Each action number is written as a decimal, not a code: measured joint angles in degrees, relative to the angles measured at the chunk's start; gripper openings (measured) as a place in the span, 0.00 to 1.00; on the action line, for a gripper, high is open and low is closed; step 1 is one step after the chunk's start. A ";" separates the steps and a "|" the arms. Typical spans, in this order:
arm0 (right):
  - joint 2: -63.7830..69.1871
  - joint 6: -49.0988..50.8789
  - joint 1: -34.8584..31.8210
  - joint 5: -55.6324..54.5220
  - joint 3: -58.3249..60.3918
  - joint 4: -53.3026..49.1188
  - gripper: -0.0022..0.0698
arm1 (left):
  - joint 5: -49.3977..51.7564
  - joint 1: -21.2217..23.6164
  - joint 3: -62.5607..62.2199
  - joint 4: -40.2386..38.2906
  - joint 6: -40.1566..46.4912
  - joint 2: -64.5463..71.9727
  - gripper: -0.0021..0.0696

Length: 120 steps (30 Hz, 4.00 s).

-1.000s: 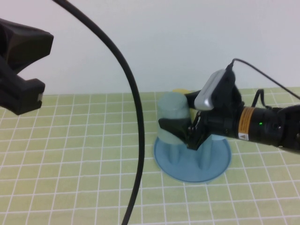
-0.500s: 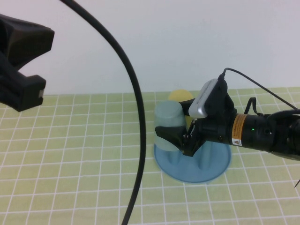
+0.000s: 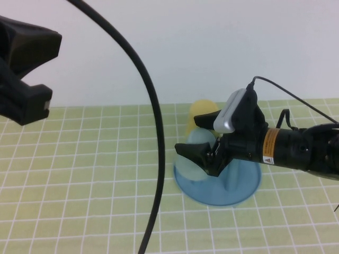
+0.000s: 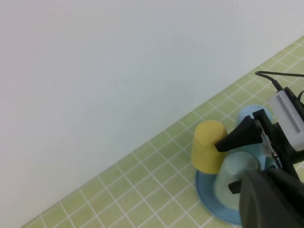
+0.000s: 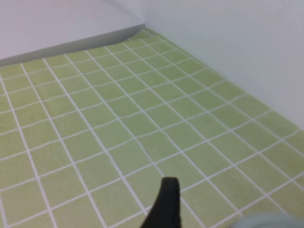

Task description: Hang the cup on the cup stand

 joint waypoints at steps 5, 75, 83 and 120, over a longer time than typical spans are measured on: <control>-5.90 0.59 0.00 0.48 0.00 -0.62 0.97 | -3.68 0.00 0.14 1.95 -1.01 0.00 0.03; -61.12 52.32 0.00 22.54 27.60 -27.11 0.03 | -23.74 36.17 45.42 22.55 -33.22 -38.79 0.03; -61.12 52.32 0.00 18.71 27.51 -25.50 0.03 | -22.84 41.76 45.42 21.47 -33.22 -45.68 0.03; -96.42 47.29 -19.47 29.62 30.05 -26.43 0.03 | -30.63 46.88 81.74 -22.43 13.32 -57.39 0.03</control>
